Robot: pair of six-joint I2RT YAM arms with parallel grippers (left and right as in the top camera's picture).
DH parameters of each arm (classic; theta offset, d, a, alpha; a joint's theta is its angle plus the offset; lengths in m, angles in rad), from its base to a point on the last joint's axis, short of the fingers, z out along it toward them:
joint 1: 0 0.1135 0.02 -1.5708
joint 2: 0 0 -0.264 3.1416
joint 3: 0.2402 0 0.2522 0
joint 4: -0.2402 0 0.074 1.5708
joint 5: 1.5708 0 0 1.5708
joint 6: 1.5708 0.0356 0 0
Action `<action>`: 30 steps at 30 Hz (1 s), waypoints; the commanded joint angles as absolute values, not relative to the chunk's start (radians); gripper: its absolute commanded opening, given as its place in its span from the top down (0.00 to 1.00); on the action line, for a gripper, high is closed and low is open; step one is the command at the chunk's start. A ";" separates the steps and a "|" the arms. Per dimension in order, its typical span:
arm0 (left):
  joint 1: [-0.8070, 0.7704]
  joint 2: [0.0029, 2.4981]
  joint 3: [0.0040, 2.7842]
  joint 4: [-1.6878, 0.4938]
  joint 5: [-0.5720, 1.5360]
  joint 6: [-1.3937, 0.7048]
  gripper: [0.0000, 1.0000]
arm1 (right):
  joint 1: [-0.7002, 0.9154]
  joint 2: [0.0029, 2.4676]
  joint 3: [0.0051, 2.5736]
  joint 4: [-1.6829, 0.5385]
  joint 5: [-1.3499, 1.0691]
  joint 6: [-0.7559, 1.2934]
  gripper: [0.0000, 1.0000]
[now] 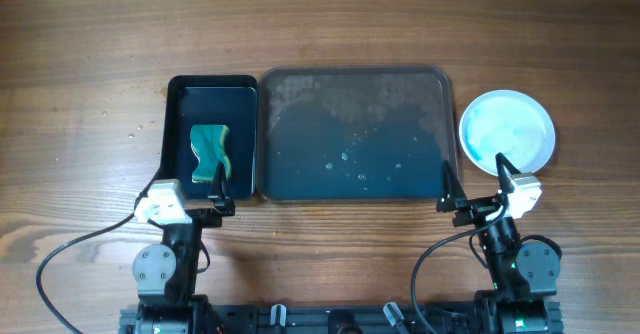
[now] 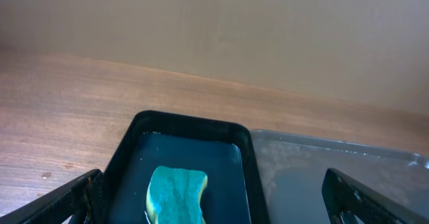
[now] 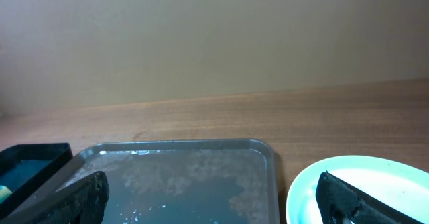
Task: Clean dirty plates on tray and stack at the side
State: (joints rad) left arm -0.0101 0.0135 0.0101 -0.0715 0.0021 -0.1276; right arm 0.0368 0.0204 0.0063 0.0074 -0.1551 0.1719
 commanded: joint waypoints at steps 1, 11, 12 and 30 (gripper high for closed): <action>-0.004 0.006 0.006 -0.075 0.010 -0.112 0.00 | 0.041 0.014 0.005 0.010 -0.146 0.184 0.00; -0.004 0.007 0.006 -0.075 0.010 -0.112 0.00 | 0.041 0.014 0.005 0.010 -0.146 0.184 0.00; -0.004 0.007 0.006 -0.075 0.010 -0.112 0.00 | 0.041 0.014 0.005 0.010 -0.146 0.184 0.00; -0.004 0.007 0.006 -0.075 0.010 -0.112 0.00 | 0.041 0.014 0.005 0.010 -0.146 0.185 0.00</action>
